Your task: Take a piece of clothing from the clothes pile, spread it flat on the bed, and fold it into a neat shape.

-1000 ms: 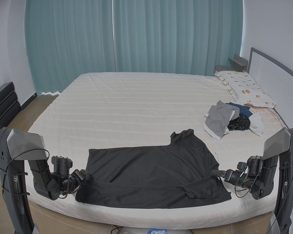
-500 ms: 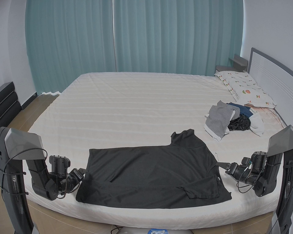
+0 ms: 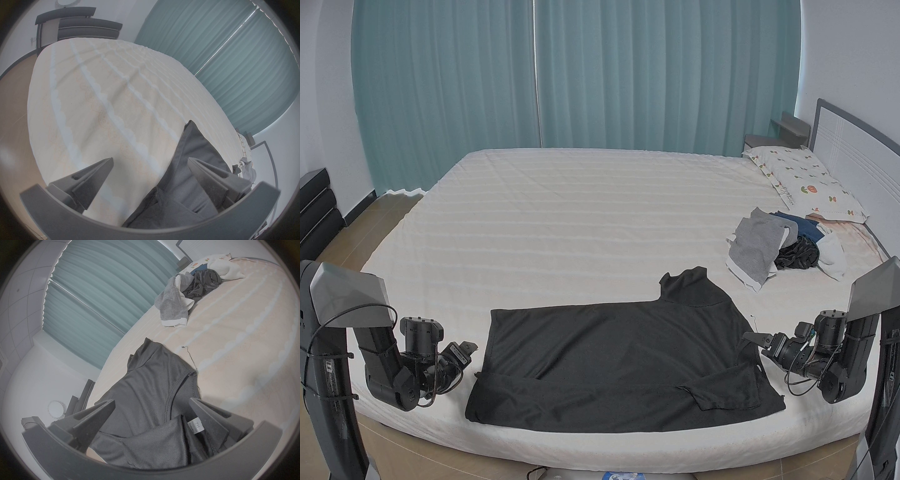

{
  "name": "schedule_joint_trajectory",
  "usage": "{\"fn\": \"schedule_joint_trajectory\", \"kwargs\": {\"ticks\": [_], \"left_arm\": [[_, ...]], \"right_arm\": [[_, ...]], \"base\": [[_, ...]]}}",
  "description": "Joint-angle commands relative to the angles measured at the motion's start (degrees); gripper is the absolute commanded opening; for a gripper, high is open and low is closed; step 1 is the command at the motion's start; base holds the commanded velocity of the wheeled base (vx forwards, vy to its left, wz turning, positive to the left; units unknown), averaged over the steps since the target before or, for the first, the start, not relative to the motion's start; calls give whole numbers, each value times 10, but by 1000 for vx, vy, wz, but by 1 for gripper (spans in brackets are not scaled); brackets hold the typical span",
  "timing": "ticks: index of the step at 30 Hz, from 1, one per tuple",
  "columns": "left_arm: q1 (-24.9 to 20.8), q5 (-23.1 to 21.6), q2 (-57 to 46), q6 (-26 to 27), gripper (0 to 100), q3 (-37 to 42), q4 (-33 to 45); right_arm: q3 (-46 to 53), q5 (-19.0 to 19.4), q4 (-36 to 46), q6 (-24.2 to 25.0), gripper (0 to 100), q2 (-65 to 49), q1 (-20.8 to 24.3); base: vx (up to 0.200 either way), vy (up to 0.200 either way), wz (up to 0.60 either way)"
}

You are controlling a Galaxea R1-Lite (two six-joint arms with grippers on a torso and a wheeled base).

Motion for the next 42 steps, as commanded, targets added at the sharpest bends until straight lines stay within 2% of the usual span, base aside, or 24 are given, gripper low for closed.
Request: {"fn": "schedule_joint_trajectory", "kwargs": {"ticks": [1,4,16,24,30,31,33,42], "left_arm": [[0,-1,-3,-3,100,2,-1],[-2,0,0,-1,100,1,-3],[-5,8,-14,0,100,-29,-26],[-8,17,-8,26,100,-110,-21],[-31,13,43,40,100,-171,-23],[-36,17,74,74,100,-207,-22],[-38,18,93,94,100,-226,-26],[-54,21,117,98,100,-254,-27]], "right_arm": [[0,0,-6,0,100,1,1],[0,-1,-6,0,100,1,2],[2,-13,-6,0,100,1,8],[5,-14,-6,0,100,2,16],[7,-17,-6,-1,100,4,21],[8,-17,-6,-1,100,4,23],[8,-18,-6,-1,100,5,23],[5,-18,-6,0,100,3,30]], "base": [[200,0,0],[200,0,0],[0,0,0],[0,0,0],[0,0,0],[0,0,0],[0,0,0],[0,0,0]]}}
